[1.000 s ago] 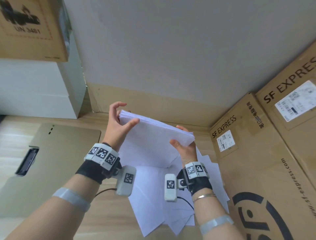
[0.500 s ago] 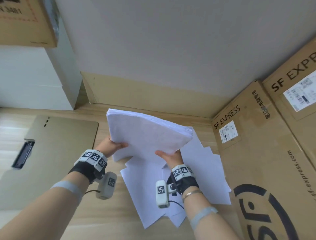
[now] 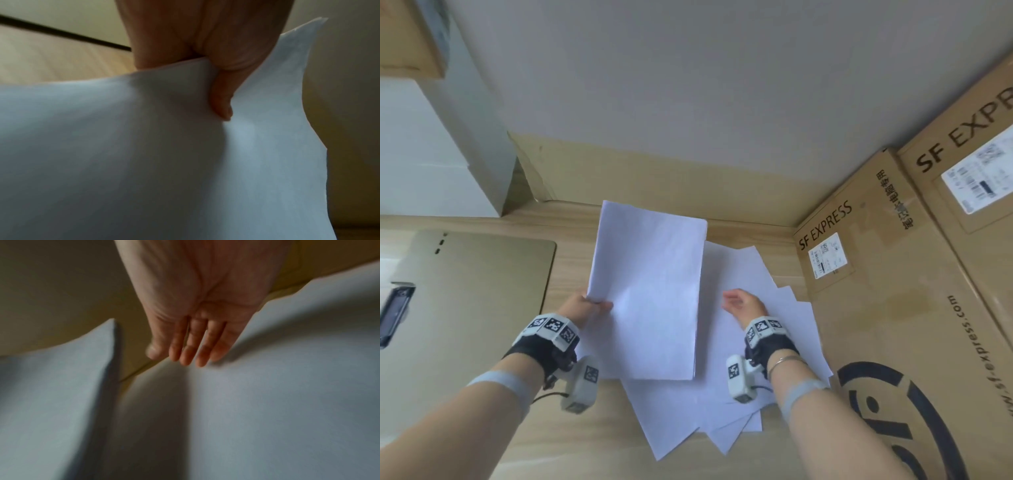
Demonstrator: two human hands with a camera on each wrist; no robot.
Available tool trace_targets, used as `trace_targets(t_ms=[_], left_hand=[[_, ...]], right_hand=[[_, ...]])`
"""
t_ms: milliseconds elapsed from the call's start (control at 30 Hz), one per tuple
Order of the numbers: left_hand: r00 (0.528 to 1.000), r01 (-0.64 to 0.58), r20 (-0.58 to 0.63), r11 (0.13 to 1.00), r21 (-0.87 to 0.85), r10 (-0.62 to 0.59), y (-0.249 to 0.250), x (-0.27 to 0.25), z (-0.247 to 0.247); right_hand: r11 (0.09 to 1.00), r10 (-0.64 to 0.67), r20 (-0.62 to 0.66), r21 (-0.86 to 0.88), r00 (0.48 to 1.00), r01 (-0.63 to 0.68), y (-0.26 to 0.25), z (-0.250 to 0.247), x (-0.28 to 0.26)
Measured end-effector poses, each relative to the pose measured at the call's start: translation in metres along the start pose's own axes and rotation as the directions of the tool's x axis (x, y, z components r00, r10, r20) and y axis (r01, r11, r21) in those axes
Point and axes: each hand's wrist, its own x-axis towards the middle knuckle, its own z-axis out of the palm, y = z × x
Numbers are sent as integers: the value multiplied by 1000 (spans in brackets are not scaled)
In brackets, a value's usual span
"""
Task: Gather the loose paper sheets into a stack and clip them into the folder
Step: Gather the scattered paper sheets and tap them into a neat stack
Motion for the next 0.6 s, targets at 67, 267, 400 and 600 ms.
trace_targets(t_ms=[67,267,400,600], left_hand=[[998,59,-18,998,-22,-59,-13,8,-1],[989,150,2,986,-72,-151,-52,46,-9],[985,173,5,982,-68,-173,-53,47,-13],[982,191,19,980,-62,-190,-54,41,-17]], right_hand=[[960,60,-18,-274,998,-62,20,-25,12],[699,92,68,-715,993,-16,33,-43,19],[596,75,59,-803,995,3,32,-40,23],[532,35,72,-845,997,42,28,-39,27]])
